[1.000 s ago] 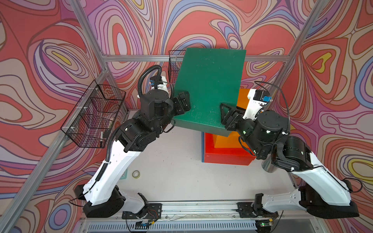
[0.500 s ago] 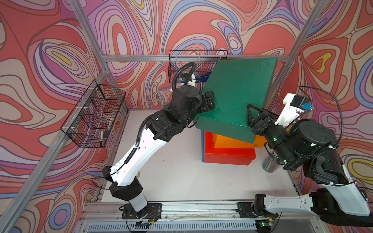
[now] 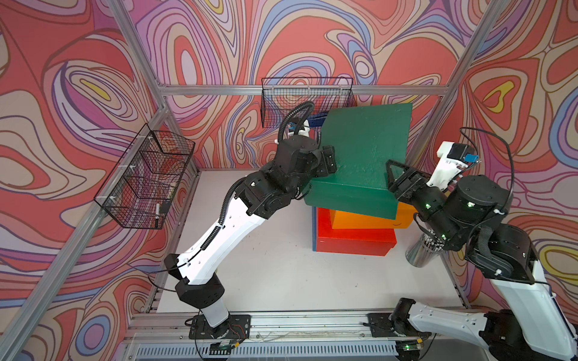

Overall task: Stack the shoeboxes
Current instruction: Place the shoebox at the shoebox.

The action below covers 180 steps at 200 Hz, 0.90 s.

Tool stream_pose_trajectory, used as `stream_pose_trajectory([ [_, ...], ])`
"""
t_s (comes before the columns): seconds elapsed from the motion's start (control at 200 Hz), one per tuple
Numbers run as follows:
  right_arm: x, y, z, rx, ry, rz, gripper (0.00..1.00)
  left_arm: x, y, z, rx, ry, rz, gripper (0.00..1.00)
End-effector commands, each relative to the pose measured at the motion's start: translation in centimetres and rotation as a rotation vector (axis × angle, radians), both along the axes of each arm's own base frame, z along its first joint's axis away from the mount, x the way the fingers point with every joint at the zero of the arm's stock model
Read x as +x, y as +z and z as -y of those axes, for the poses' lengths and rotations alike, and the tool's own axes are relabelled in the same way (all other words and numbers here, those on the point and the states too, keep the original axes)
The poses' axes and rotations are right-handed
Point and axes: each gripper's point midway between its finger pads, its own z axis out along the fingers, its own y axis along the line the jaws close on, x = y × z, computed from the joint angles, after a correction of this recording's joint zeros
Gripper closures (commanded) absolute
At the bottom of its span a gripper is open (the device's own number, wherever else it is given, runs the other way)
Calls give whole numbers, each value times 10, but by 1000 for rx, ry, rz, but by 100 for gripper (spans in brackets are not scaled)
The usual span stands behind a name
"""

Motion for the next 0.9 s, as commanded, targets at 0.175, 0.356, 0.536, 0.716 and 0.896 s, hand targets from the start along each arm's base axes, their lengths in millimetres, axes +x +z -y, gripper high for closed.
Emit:
stream_pose_trajectory([
  [0.175,49,-74,-37,-69,155,-247,34,-46,39,71,-217,-288,35,11],
  [0.356,77,-85,-12,-20,136,-304,34,-49,42,69,-213,-290,42,8],
  [0.536,95,-86,15,24,108,-325,34,-51,43,73,-219,-307,49,7],
  [0.716,97,-81,28,33,88,-319,30,-50,42,80,-226,-326,47,7],
  [0.896,98,-76,33,43,84,-313,24,-48,39,83,-217,-322,38,3],
])
